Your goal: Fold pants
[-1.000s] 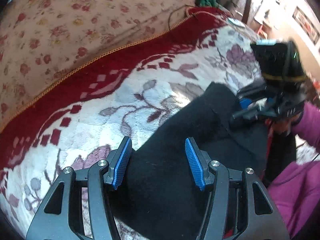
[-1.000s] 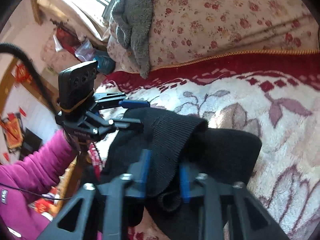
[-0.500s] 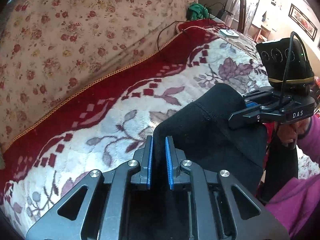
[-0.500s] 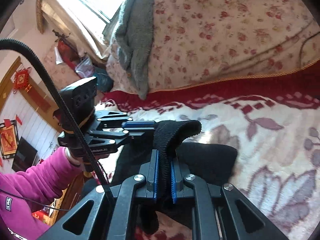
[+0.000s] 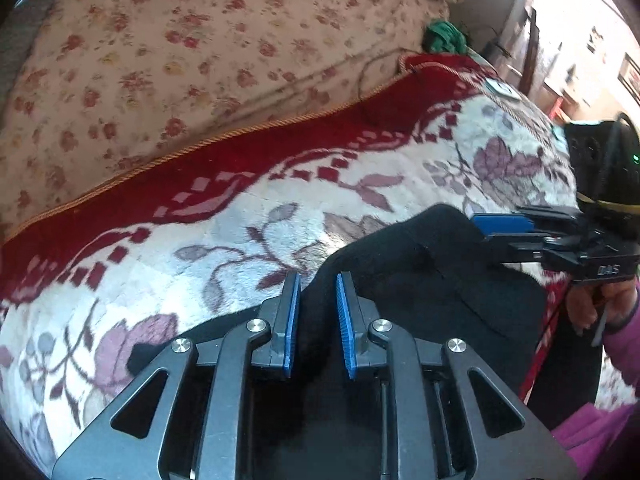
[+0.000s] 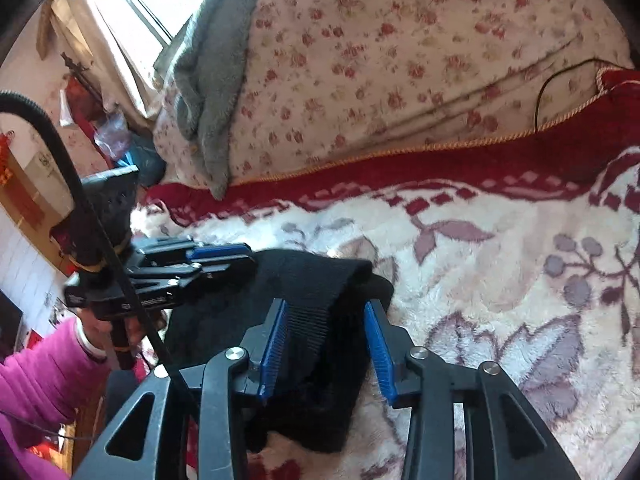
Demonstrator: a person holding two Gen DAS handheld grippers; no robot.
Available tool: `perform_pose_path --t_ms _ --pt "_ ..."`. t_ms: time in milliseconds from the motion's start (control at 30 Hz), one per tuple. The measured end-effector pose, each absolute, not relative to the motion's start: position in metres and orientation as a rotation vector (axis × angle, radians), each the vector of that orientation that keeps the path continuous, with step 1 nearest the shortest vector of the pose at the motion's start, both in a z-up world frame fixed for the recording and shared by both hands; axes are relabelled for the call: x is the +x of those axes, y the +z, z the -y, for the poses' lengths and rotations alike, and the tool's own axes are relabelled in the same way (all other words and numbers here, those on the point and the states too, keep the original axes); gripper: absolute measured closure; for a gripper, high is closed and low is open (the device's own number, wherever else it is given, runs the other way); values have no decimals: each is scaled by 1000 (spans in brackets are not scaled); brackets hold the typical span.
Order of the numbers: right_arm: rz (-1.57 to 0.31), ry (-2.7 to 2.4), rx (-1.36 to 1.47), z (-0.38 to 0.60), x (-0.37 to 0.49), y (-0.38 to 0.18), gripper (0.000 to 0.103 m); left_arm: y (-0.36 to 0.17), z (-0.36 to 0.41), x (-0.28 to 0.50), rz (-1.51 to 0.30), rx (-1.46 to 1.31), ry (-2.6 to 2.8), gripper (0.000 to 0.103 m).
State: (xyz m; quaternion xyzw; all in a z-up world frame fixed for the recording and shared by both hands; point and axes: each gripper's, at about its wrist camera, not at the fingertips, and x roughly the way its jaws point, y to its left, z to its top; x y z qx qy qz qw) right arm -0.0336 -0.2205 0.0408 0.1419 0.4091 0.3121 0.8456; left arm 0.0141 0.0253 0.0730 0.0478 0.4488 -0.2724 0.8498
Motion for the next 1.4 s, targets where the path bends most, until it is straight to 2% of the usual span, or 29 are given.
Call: perform_pose_path --t_ms 267,600,667,1233,1300,1400 --pt "-824 583 188 193 -59 66 61 89 -35 -21 -897 91 -348 86" --pt "-818 588 213 163 -76 62 60 89 -46 -60 -854 71 -163 86" --pt "-810 578 197 160 -78 64 57 90 -48 -65 -847 54 -148 86" --pt "-860 497 213 178 -71 48 52 82 -69 -80 -853 -30 -43 86" --pt "-872 479 222 184 -66 44 46 79 -75 -79 -864 -45 -34 86" --pt "-894 468 254 192 -60 37 43 76 -82 -77 -872 -61 -25 86"
